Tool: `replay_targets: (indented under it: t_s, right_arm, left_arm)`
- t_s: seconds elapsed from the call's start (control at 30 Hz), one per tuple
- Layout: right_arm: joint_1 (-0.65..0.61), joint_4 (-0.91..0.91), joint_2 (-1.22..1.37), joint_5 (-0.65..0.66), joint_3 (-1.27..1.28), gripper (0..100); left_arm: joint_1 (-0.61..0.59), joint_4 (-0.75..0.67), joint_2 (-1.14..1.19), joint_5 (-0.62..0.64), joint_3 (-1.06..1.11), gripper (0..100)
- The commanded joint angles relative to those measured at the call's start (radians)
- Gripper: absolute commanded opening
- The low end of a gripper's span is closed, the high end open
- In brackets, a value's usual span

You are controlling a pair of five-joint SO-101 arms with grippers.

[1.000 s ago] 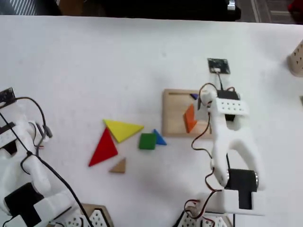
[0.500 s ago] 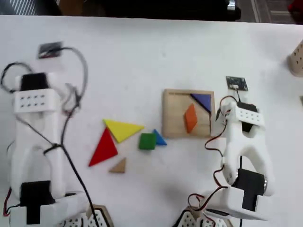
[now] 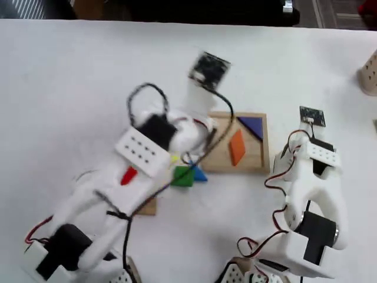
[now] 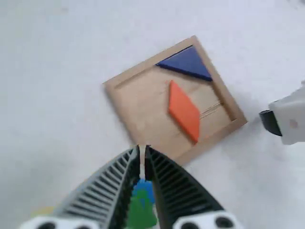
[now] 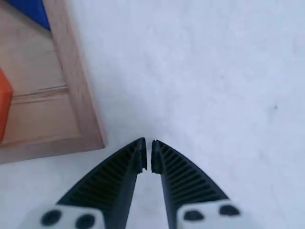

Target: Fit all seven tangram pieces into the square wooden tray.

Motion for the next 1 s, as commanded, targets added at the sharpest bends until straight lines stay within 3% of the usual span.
replay_targets:
  t_s: [0.0, 0.1, 0.37, 0.73, 0.97]
  right_arm:
    - [0.004, -0.028, -0.038, 0.005, -0.005, 1.8]
    - [0.004, -0.028, -0.038, 0.005, -0.005, 1.8]
    - [-0.007, -0.028, -0.036, 0.005, 0.005, 1.8]
    - [-0.028, -0.042, -0.036, 0.005, 0.006, 1.8]
    - [-0.024, -0.038, -0.036, 0.005, 0.006, 1.8]
  left_arm:
    - [0.111, -0.327, -0.001, -0.017, 0.186, 4]
    - [0.154, -0.434, 0.001, -0.017, 0.285, 4]
    - [0.352, -0.565, 0.002, -0.015, 0.436, 4]
    - [0.314, -0.736, 0.101, -0.017, 0.499, 2]
    - [0.286, -0.58, 0.323, -0.015, 0.261, 2]
